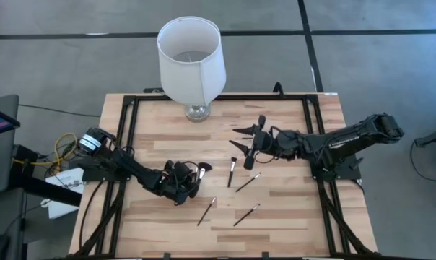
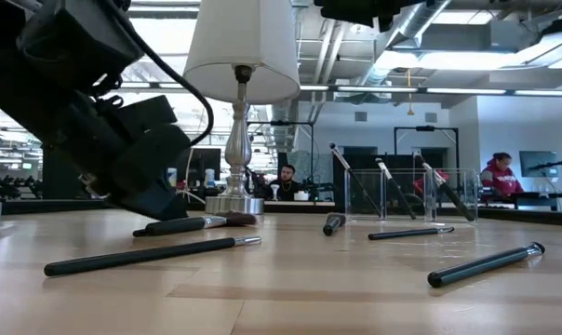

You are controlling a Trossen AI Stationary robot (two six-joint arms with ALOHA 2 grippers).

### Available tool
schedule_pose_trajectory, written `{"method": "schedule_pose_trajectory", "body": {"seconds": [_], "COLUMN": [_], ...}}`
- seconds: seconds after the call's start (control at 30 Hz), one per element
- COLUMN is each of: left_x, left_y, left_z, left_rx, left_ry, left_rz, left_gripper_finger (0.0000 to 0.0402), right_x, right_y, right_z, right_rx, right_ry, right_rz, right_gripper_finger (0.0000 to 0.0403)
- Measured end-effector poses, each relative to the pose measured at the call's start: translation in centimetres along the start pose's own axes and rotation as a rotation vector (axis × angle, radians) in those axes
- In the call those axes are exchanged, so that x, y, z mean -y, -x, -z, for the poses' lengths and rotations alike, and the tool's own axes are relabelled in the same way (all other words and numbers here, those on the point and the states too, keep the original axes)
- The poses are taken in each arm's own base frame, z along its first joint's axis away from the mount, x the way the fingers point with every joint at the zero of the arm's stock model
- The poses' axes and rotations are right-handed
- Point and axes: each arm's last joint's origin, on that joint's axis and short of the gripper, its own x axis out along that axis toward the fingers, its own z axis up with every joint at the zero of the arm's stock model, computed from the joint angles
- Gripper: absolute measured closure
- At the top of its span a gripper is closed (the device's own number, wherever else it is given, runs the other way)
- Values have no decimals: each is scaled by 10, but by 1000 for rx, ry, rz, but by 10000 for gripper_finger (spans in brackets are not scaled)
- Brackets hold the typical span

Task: Pick & Place Makeup Supplies
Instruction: Put the black makeup brush into the transparent organizer

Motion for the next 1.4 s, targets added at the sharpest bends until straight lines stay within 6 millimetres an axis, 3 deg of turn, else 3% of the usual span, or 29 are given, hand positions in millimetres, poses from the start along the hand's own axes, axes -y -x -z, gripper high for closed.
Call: {"method": "schedule_pose_trajectory", "body": {"seconds": [0.3,0.97,1.4], "left_x": [2,2,5], "left_y": [13,12,-11], "left_z": [-18,-19,6], "left_rx": [61,52,41], "left_ry": [45,48,35], "left_rz": [38,48,2], "left_gripper_finger": [321,321,321], "right_x": [-1,-4,-4], "right_y": [0,2,1], "right_z": [0,-1,0], "right_rx": [3,3,-4], "right_ry": [0,-33,-31], "right_rz": [-13,-22,-23], "right_gripper_finger": [221,221,221]}}
